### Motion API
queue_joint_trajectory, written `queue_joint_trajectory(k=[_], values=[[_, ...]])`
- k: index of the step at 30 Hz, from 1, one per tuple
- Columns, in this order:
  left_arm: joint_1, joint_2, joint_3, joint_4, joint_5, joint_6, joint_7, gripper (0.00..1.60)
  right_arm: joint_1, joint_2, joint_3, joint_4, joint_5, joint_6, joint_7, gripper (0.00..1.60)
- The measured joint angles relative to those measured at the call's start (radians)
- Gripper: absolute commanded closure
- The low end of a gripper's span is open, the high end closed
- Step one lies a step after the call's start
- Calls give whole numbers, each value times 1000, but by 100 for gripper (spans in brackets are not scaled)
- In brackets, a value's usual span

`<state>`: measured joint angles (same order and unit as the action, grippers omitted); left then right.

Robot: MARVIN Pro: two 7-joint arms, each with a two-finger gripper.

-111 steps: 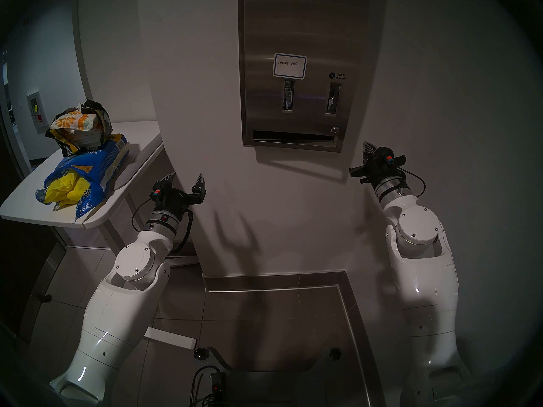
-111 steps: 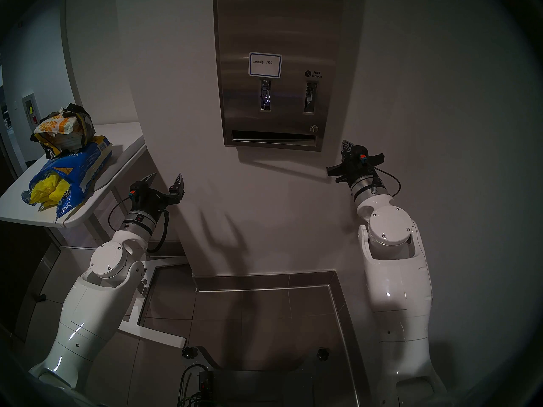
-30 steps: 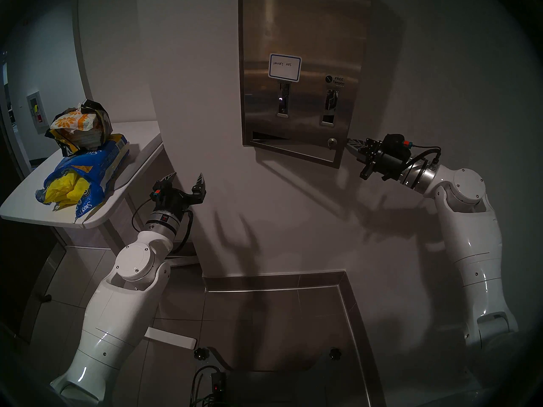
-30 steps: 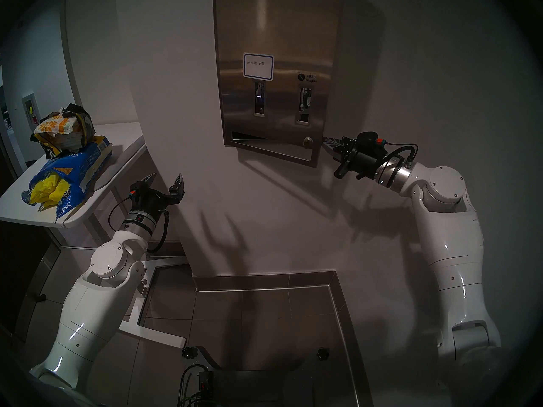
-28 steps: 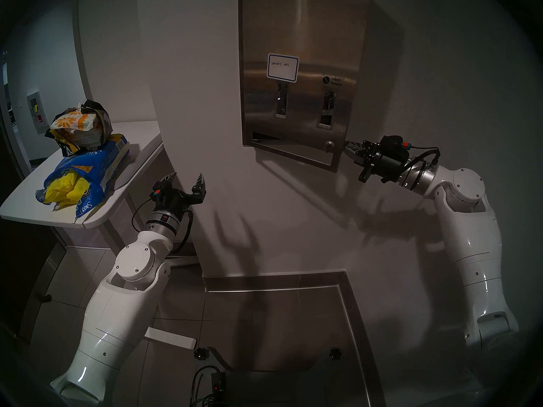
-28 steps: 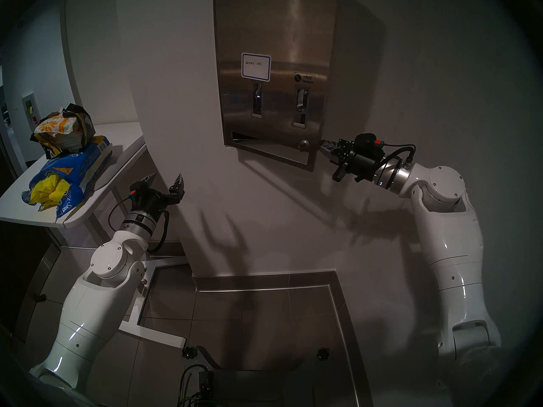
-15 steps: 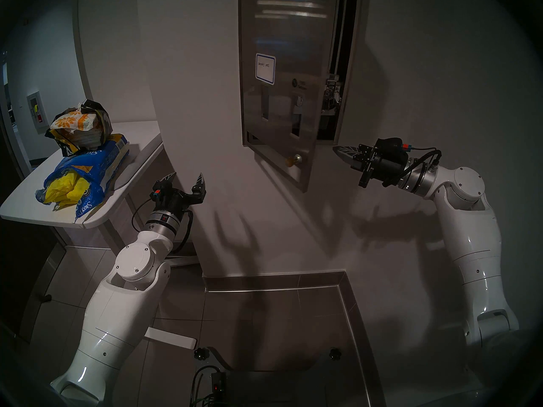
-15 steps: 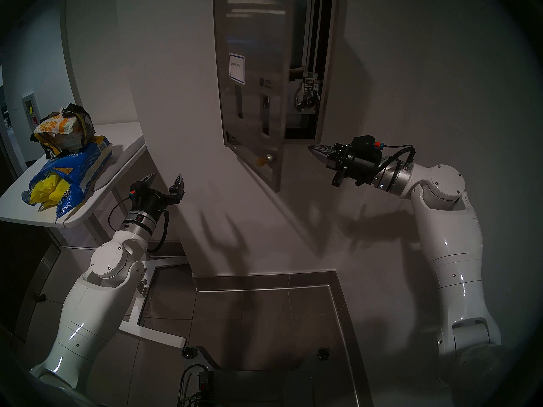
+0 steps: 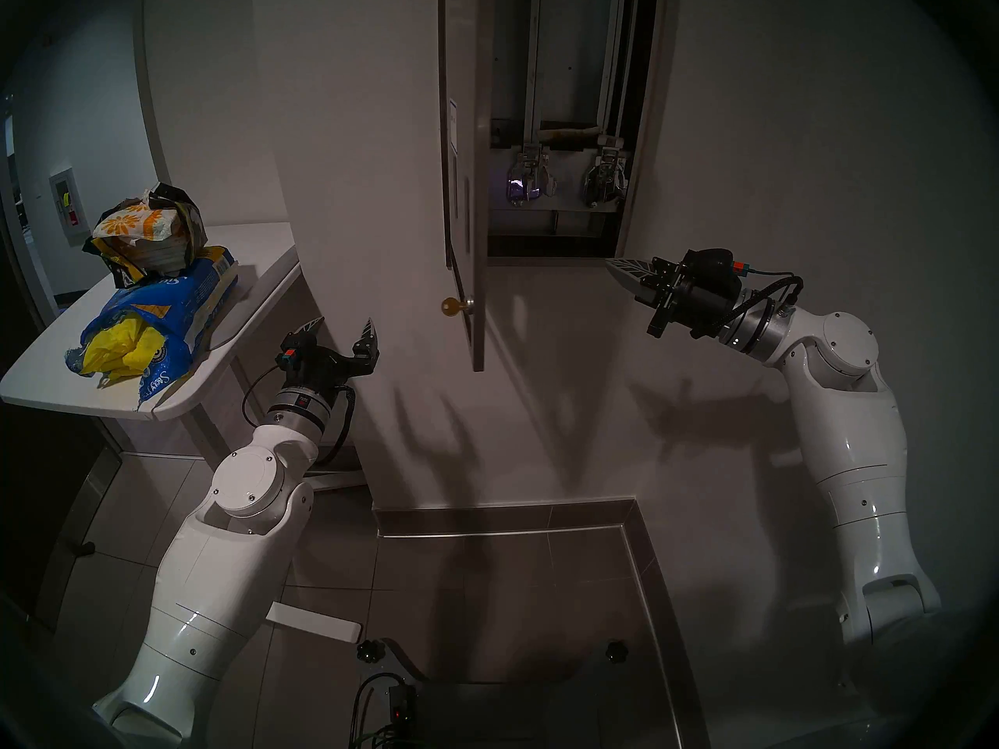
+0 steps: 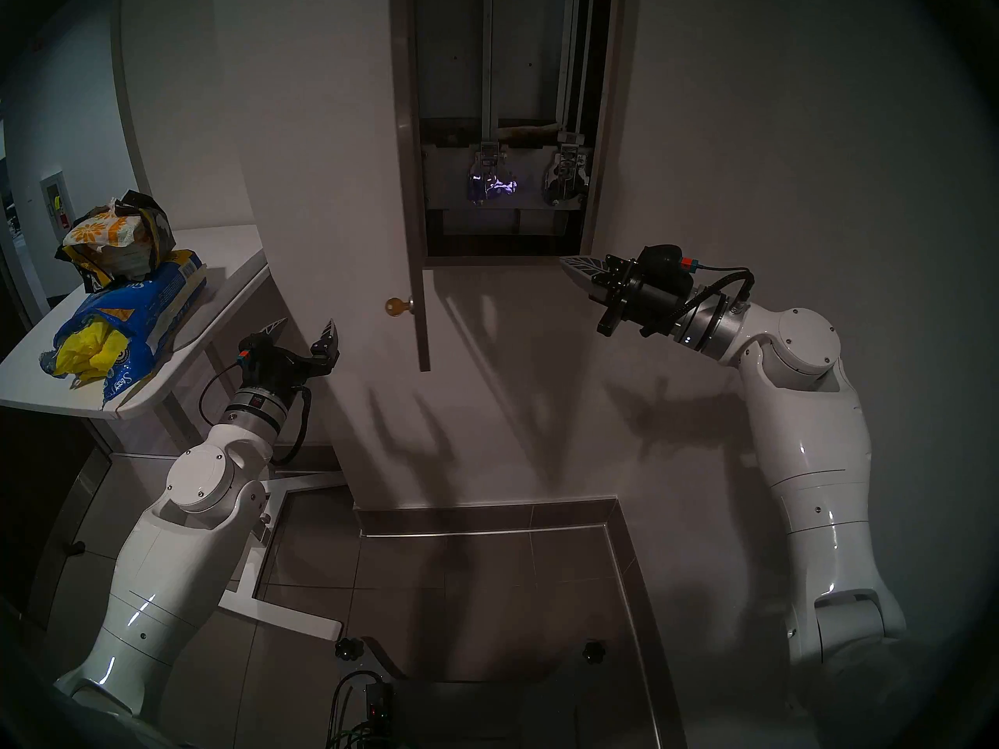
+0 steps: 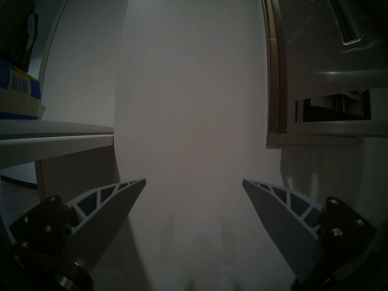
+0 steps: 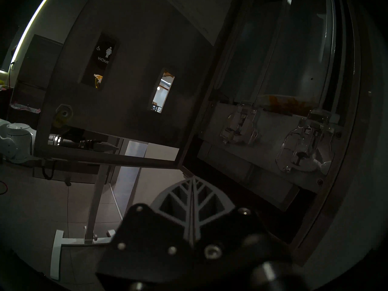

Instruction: Open the dispenser door, put the pads inside, close the door

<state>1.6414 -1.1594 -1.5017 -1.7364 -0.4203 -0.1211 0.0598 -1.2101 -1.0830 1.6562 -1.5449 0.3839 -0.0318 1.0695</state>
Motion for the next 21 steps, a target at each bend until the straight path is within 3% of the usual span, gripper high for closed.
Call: queue_joint_trajectory(k=[21], values=[[33, 17, 28, 45, -28, 14, -51, 0, -21, -60, 8, -15, -15, -22, -99, 160]])
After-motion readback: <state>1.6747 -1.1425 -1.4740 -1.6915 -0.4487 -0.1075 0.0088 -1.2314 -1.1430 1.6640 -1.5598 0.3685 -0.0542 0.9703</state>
